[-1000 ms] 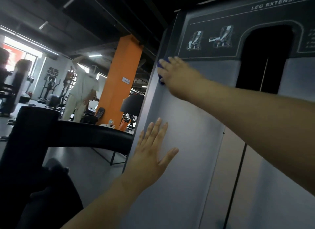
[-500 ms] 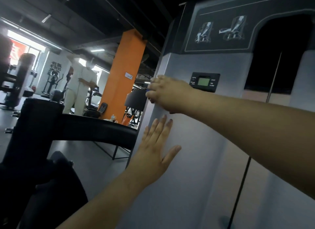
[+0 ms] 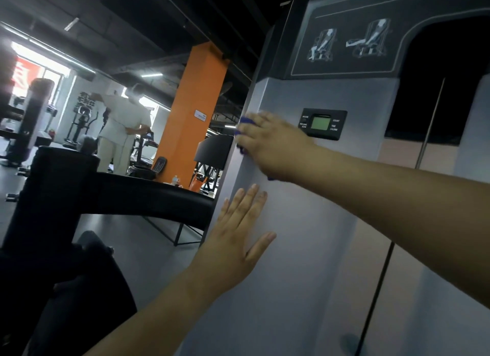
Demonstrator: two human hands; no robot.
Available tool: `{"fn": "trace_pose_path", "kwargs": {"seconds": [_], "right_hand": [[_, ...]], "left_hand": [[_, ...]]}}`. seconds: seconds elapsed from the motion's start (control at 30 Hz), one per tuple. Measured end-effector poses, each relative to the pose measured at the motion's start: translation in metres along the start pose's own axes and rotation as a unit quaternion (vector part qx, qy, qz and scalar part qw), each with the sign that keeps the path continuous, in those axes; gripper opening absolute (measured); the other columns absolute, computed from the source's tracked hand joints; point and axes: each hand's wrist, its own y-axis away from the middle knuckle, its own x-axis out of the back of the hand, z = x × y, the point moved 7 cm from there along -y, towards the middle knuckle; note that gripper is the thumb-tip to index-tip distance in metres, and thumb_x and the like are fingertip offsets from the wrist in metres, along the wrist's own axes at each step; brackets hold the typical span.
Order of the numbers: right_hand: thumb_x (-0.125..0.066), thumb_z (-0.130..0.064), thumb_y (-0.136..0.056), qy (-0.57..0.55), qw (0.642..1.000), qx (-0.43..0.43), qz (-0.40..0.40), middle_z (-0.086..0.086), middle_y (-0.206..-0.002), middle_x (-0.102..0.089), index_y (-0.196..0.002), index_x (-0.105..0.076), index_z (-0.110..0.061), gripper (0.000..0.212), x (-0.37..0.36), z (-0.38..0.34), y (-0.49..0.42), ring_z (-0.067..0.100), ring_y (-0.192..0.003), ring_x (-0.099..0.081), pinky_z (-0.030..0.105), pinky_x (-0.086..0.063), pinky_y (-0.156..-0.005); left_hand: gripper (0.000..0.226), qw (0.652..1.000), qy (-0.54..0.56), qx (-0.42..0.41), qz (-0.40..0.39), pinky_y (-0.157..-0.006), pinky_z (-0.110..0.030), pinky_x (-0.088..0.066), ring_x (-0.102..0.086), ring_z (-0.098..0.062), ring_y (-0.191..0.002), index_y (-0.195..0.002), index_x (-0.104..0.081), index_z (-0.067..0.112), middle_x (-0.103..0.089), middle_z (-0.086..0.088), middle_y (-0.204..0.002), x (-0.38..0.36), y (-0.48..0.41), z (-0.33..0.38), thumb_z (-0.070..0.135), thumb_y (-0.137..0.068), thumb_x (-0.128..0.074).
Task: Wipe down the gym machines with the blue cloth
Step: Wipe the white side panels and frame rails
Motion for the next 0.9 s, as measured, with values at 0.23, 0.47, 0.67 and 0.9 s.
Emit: {"fn": "trace_pose_path", "kwargs": {"seconds": [0.23,0.47,0.67,0.9], "right_hand": [[-0.050,-0.028,-0.107,0.025,0.999,-0.026,0.007,0.006,-0.178,-0.025,-0.168,-0.032,-0.027,0.063,0.003,0.016,0.011,0.032,-0.167,-0.012,0.055,-0.002,-0.134],[-0.064,-0.021,-0.104,-0.020,0.999,0.012,-0.044,0.002,-0.181,-0.014,-0.172,-0.021,-0.028,0.080,-0.006,0.005,0.025,0.030,-0.168,-0.010,0.047,-0.004,-0.136],[-0.065,-0.026,-0.105,-0.026,0.995,0.056,-0.082,0.001,-0.181,-0.013,-0.172,-0.019,-0.029,0.082,-0.009,-0.007,0.063,0.028,-0.168,-0.006,0.045,-0.001,-0.134],[-0.058,-0.037,-0.109,-0.009,0.998,0.059,-0.028,0.007,-0.172,-0.040,-0.162,-0.046,-0.021,0.057,0.005,0.004,0.090,0.032,-0.163,-0.029,0.050,-0.022,-0.134]], "left_hand": [[0.078,0.999,-0.017,-0.020,0.029,-0.137,-0.050,-0.009,0.003,-0.017,-0.170,-0.176,-0.011,0.025,0.002,0.008,-0.184,-0.004,0.001,-0.002,0.060,-0.114,-0.042],[0.071,0.995,-0.049,-0.082,0.042,-0.136,-0.053,-0.022,-0.009,-0.019,-0.170,-0.174,-0.023,0.020,-0.011,0.003,-0.184,0.000,-0.004,-0.017,0.053,-0.115,-0.046],[0.065,0.991,-0.041,-0.112,0.059,-0.134,-0.056,-0.026,-0.015,-0.020,-0.169,-0.173,-0.027,0.018,-0.015,0.002,-0.183,-0.001,-0.004,-0.029,0.040,-0.116,-0.049],[0.066,0.991,-0.033,-0.109,0.071,-0.136,-0.053,-0.021,-0.015,-0.022,-0.169,-0.173,-0.027,0.016,-0.015,0.002,-0.183,-0.003,0.003,-0.025,0.039,-0.115,-0.047]]}}
